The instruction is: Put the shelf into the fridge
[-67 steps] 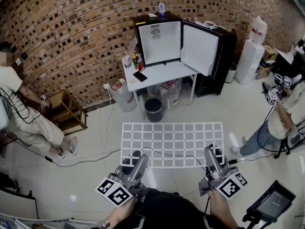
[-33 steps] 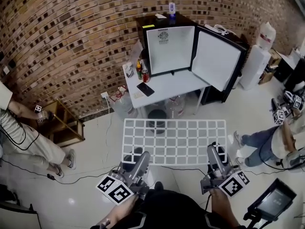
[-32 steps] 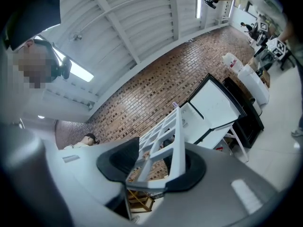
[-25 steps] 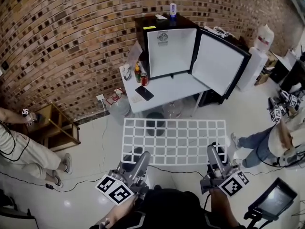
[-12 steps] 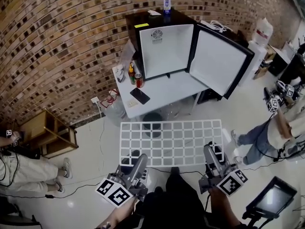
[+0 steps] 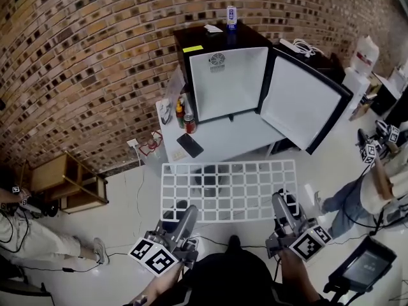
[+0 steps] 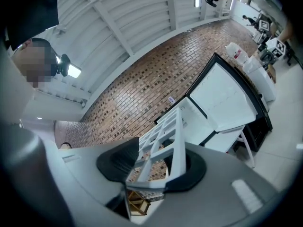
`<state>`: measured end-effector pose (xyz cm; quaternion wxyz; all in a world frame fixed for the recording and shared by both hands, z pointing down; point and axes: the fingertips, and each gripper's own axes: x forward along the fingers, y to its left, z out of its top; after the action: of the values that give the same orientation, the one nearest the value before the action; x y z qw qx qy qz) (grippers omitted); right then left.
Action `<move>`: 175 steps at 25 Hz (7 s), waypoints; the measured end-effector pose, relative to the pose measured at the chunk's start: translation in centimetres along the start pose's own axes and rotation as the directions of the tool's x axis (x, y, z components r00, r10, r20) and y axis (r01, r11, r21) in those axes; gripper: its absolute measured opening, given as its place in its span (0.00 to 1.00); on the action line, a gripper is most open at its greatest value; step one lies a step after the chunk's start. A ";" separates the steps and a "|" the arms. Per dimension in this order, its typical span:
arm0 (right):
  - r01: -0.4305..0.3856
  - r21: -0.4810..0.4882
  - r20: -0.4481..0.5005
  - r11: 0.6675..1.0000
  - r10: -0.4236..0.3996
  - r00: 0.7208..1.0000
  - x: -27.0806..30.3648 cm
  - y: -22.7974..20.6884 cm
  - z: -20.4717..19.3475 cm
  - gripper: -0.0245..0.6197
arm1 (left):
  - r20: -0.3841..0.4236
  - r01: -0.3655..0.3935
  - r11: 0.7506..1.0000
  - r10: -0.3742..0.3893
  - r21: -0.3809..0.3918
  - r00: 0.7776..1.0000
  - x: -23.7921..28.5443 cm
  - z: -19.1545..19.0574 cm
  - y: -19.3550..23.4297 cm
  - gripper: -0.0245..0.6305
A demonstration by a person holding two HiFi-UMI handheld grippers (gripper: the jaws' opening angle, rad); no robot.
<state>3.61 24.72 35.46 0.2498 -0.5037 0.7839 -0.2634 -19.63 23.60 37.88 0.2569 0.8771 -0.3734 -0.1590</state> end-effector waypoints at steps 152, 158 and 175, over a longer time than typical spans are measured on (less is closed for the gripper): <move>0.036 0.118 -0.288 0.992 0.000 0.958 41.8 -36.0 8.6 0.27 | -0.079 -0.205 0.943 0.190 -0.261 0.979 42.5 0.4 26.3 0.23; 0.034 0.151 -0.271 0.988 0.008 0.963 42.3 -36.2 8.5 0.25 | -0.071 -0.200 0.944 0.188 -0.260 0.980 42.5 0.5 26.6 0.22; 0.185 0.184 -0.221 0.965 -0.143 0.965 42.6 -37.9 9.3 0.26 | -0.046 -0.231 0.934 0.228 -0.273 0.973 42.9 0.9 26.7 0.21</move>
<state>19.05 -29.42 48.44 0.1947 -0.5091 0.7298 -0.4126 -6.63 -24.02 48.66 0.3962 0.7841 -0.4455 -0.1725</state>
